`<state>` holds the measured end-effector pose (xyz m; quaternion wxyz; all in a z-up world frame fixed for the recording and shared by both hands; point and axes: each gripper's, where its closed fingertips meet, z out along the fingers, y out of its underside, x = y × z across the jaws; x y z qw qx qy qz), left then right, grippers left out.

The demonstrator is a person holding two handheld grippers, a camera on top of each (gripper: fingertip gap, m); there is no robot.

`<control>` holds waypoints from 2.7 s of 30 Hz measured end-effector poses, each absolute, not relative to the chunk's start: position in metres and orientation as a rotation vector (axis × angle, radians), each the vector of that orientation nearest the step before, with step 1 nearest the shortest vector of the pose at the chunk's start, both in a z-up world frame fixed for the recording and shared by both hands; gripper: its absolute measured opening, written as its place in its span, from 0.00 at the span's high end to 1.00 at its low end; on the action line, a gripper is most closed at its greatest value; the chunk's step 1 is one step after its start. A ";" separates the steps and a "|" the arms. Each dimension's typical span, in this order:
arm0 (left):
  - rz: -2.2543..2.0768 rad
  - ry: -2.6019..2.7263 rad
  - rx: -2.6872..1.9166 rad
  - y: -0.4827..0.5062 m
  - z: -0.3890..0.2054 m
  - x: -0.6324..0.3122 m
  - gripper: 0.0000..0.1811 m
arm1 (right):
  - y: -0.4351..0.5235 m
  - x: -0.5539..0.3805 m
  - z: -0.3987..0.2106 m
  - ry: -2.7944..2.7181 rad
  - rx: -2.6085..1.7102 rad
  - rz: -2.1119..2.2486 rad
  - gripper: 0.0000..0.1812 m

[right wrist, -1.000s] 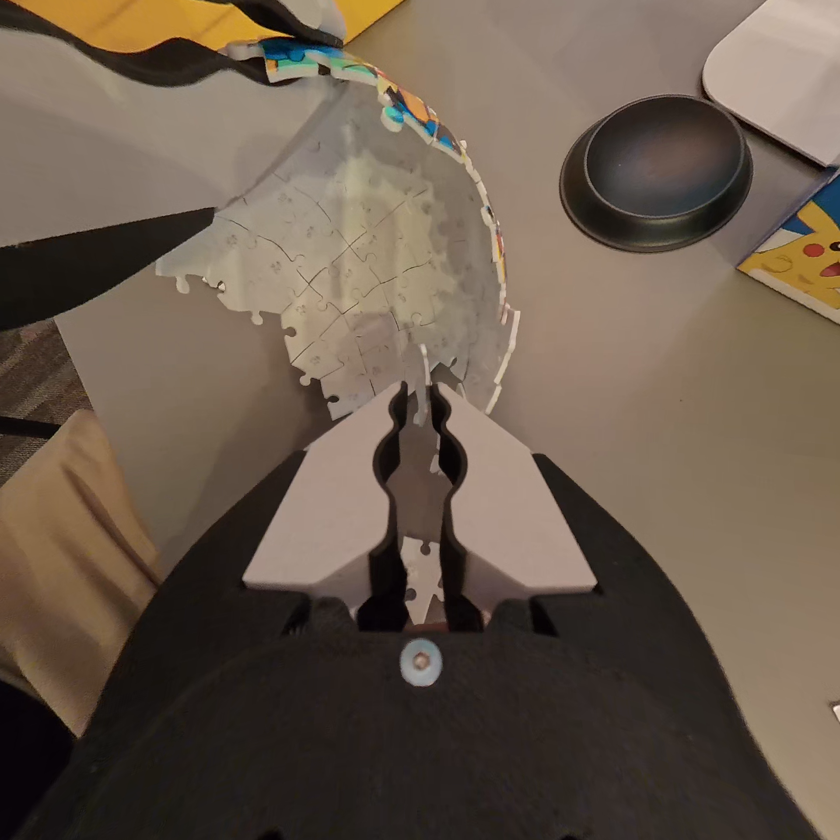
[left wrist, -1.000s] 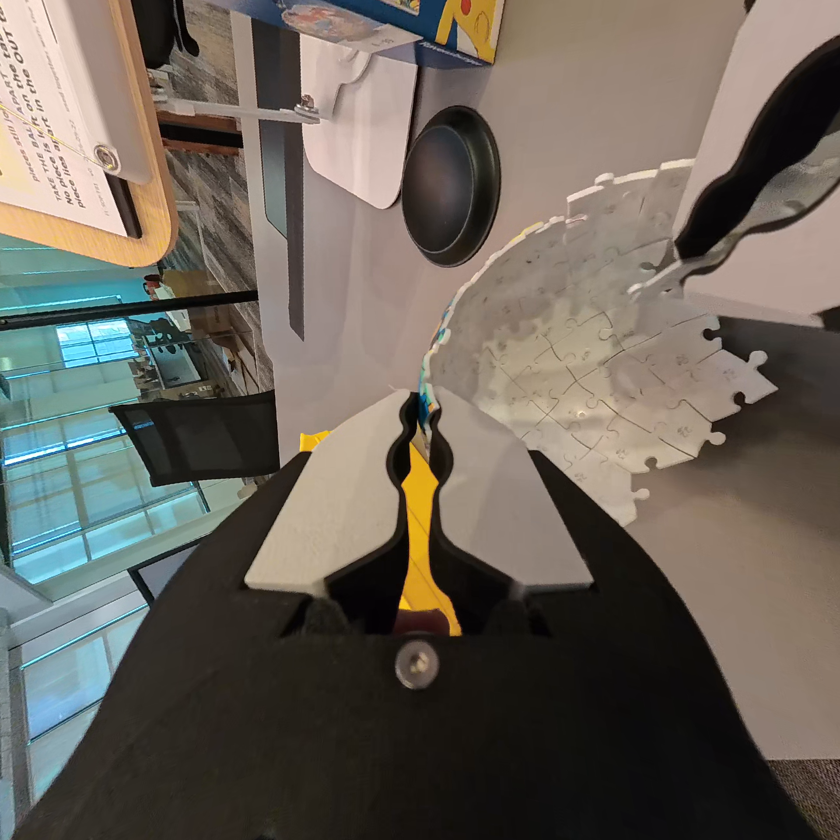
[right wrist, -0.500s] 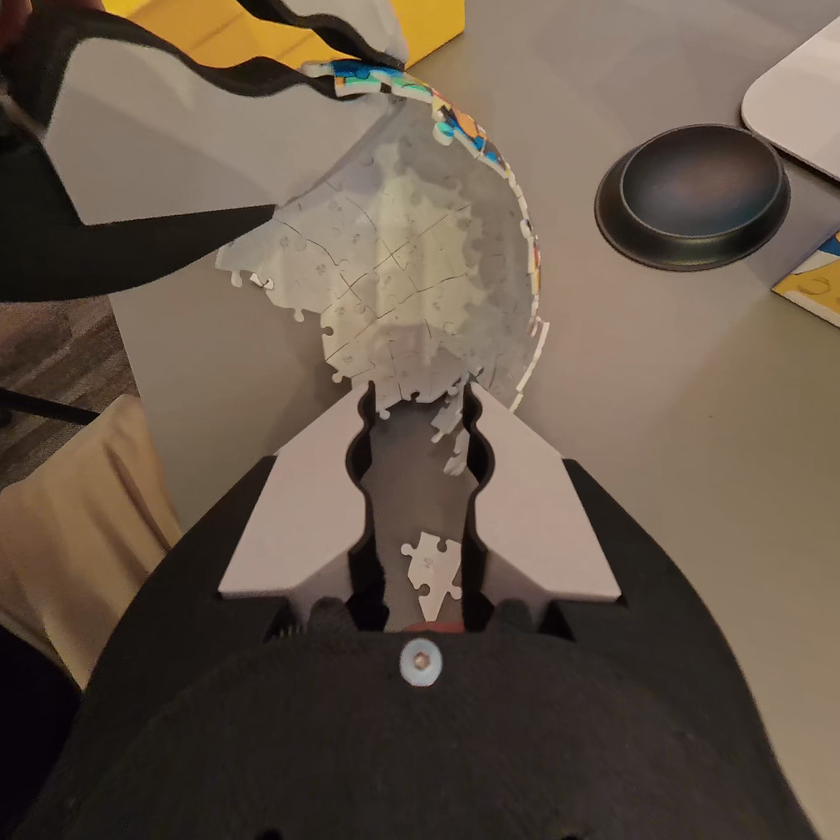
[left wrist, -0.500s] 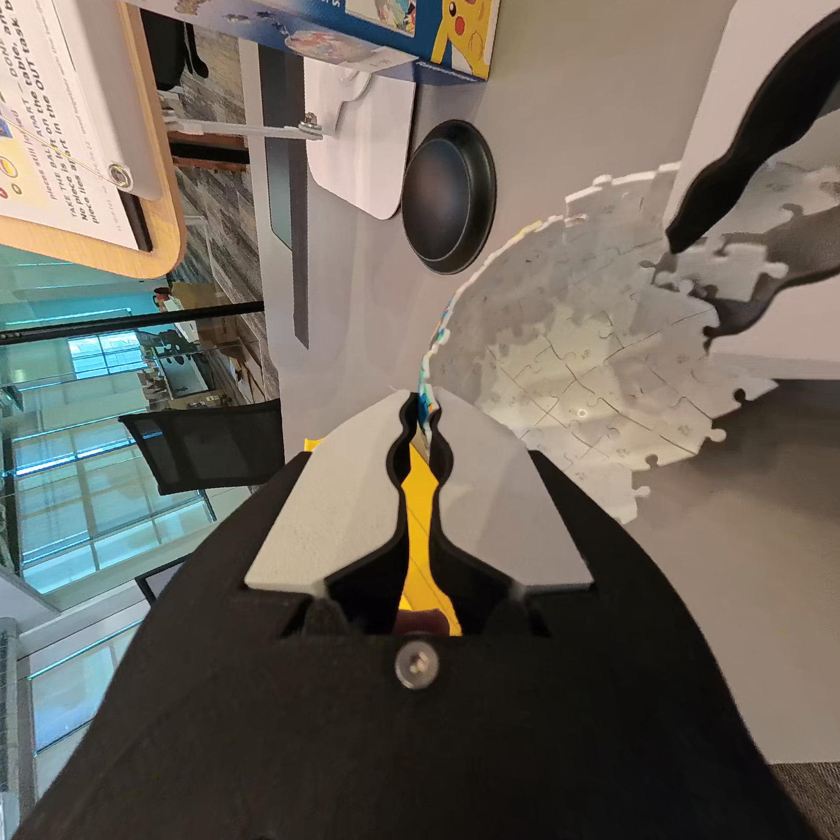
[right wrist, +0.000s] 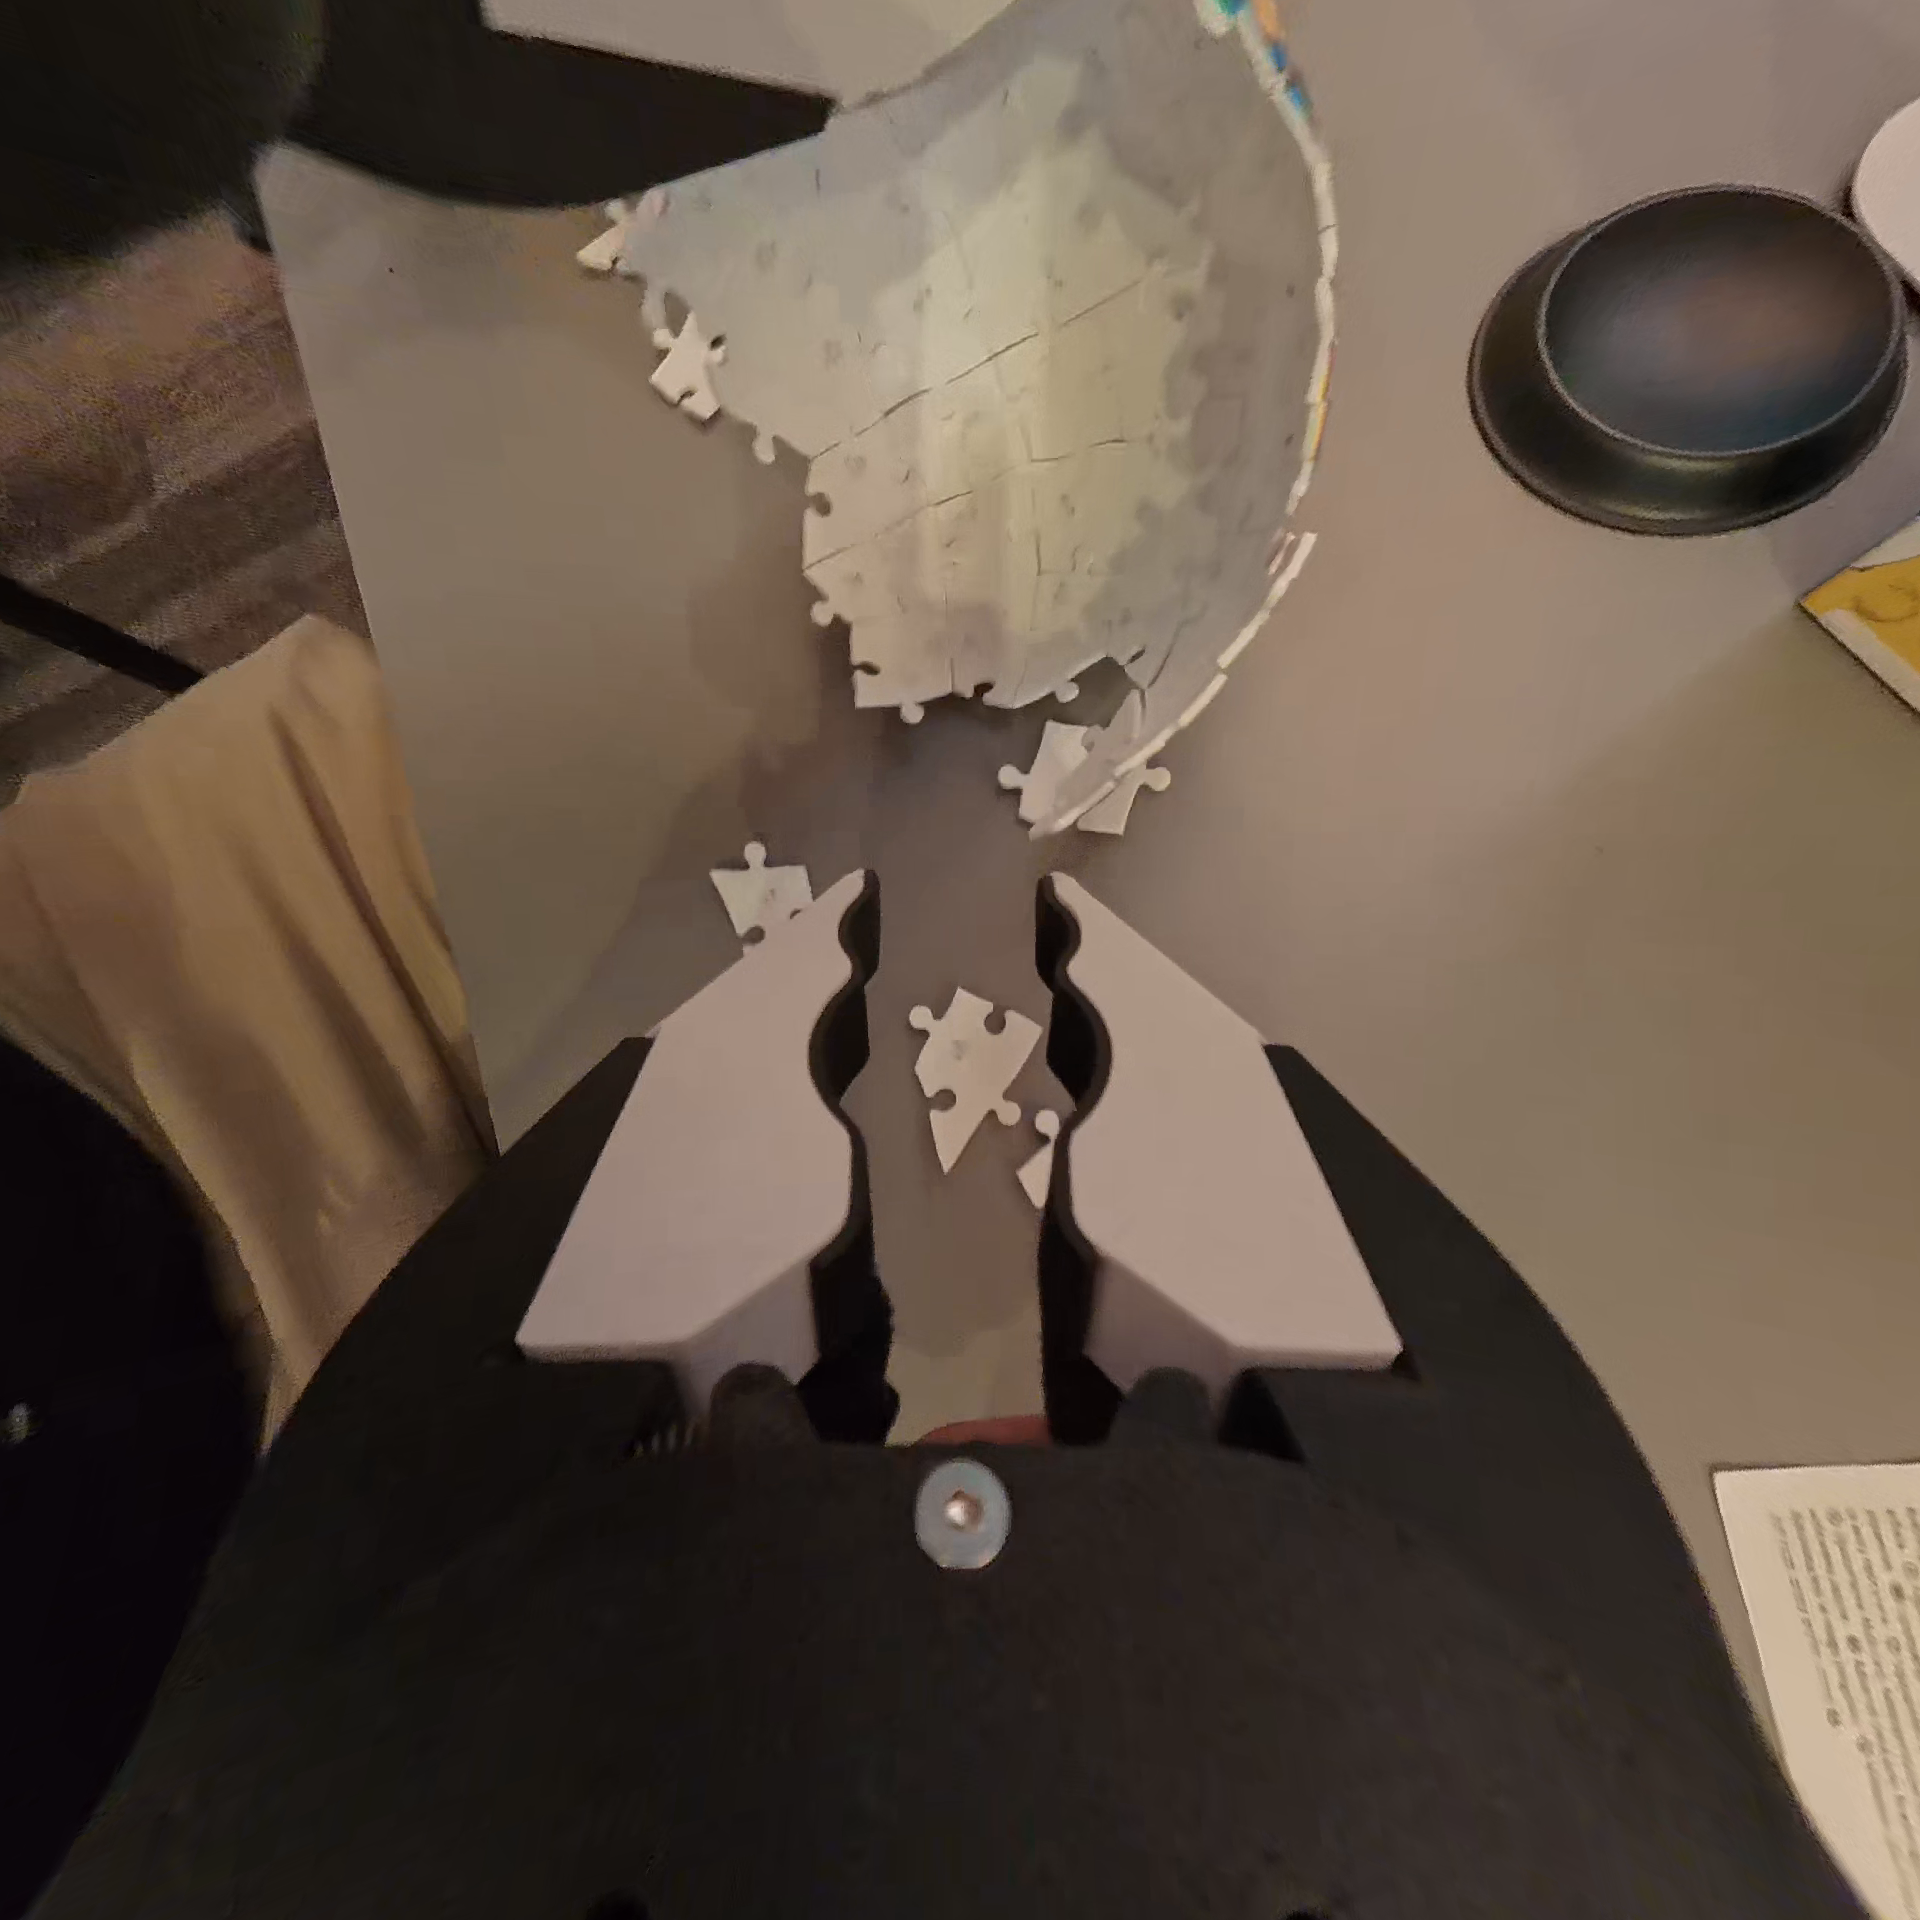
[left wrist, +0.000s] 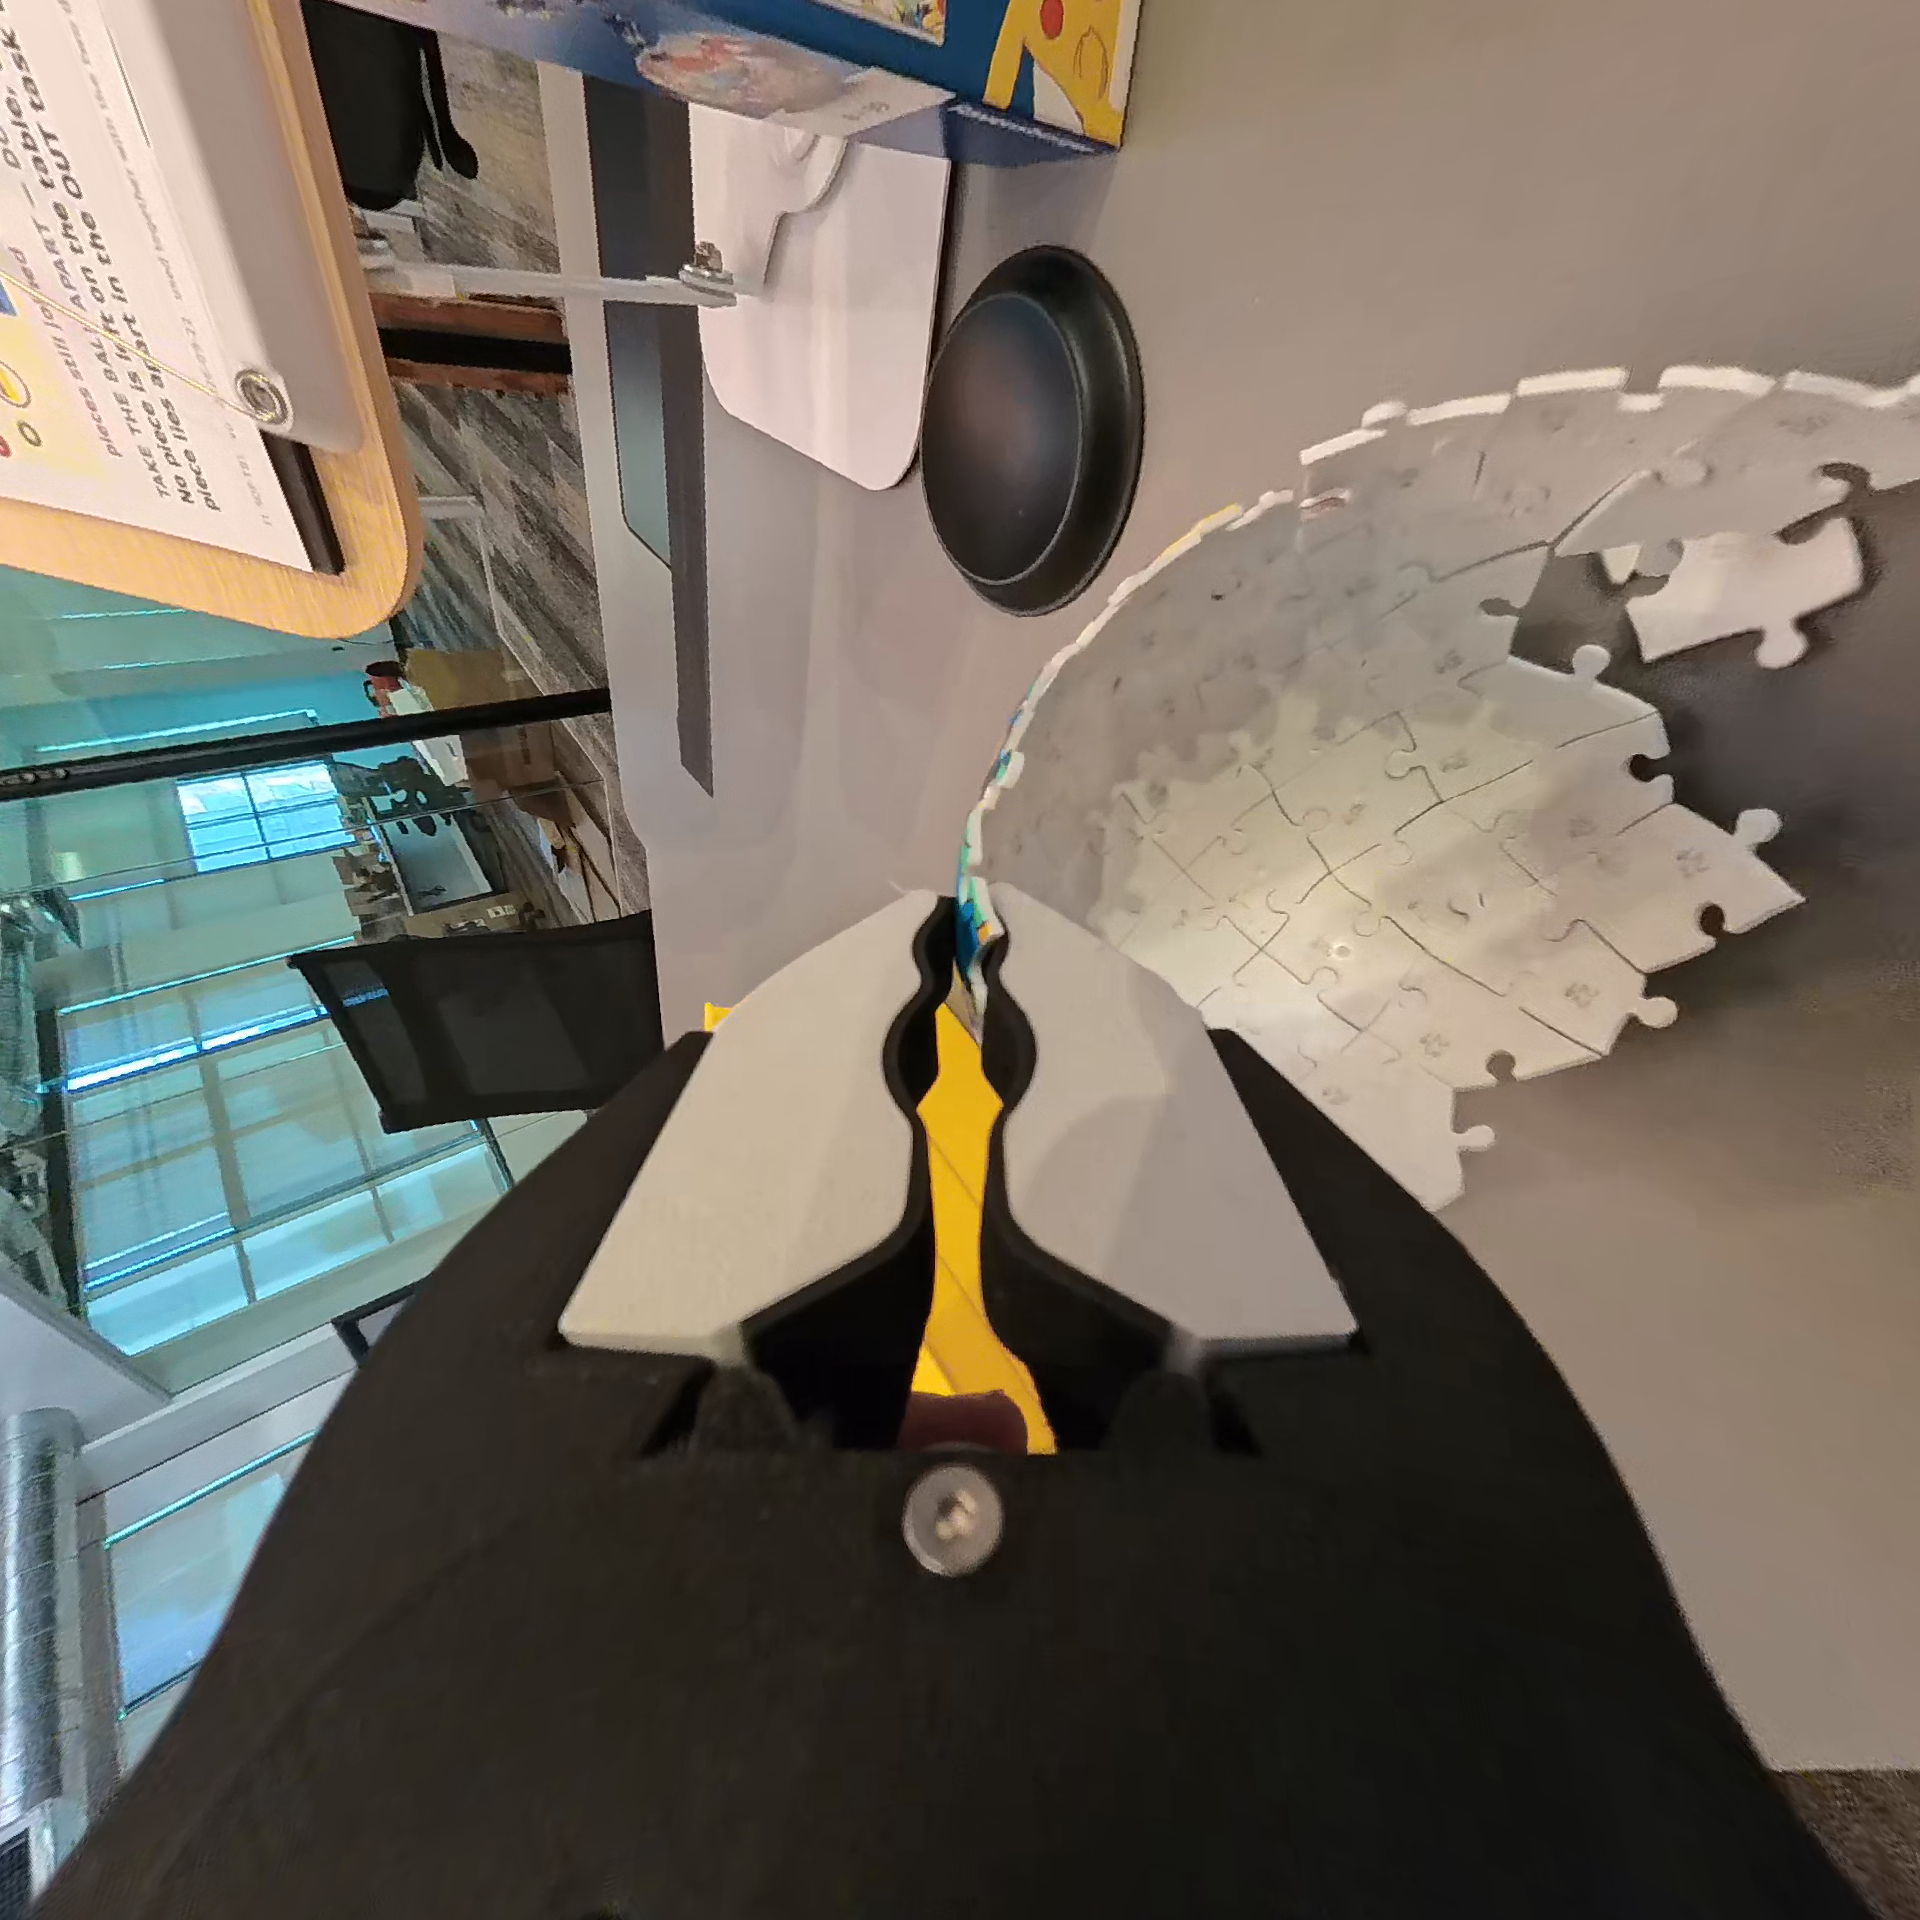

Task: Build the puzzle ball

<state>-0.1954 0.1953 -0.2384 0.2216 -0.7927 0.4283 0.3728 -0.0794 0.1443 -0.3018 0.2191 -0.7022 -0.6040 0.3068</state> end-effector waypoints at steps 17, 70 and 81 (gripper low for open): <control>1.094 1.382 -2.050 0.221 -0.233 -0.185 0.99 | 0.120 -0.063 -0.298 -1.982 -1.480 0.692 0.86; 0.847 2.195 -0.869 0.234 -0.238 -0.085 0.99 | 0.079 -0.093 -0.325 -2.002 -1.291 0.445 0.70; 0.842 2.199 -0.764 0.231 -0.224 -0.084 0.99 | 0.076 -0.094 -0.324 -1.983 -1.326 0.528 0.68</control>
